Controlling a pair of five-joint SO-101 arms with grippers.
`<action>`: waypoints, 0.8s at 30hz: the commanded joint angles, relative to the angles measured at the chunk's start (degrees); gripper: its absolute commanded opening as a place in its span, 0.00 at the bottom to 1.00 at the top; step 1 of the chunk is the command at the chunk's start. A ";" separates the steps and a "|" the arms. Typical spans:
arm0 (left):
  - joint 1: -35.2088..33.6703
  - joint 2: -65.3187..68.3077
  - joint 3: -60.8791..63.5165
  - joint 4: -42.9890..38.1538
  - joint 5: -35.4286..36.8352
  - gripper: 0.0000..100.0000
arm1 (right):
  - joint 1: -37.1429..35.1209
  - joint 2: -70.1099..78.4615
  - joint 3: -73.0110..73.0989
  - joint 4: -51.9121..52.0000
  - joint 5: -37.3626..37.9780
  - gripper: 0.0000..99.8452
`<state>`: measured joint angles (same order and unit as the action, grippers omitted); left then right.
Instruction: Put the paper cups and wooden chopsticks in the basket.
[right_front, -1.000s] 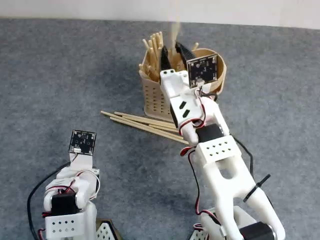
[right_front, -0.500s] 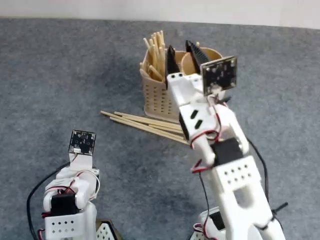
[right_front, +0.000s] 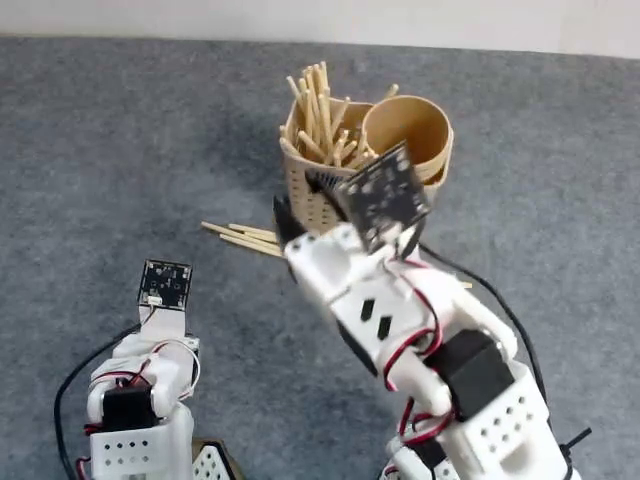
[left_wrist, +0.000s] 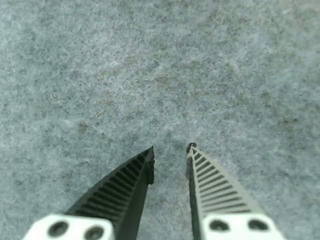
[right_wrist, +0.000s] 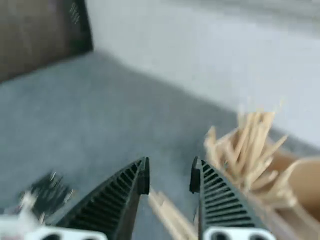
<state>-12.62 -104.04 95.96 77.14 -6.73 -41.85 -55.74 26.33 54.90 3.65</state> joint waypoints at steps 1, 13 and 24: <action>-0.31 0.04 1.19 0.26 0.35 0.12 | -2.51 -1.54 -2.68 7.25 0.00 0.14; -0.31 0.04 1.19 0.26 0.35 0.12 | -3.65 5.76 7.78 13.93 14.59 0.15; -0.31 0.04 1.19 0.26 0.35 0.12 | -1.80 29.58 8.75 8.92 22.07 0.15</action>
<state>-12.62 -104.04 95.96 77.14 -6.73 -45.27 -29.36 36.00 67.30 24.40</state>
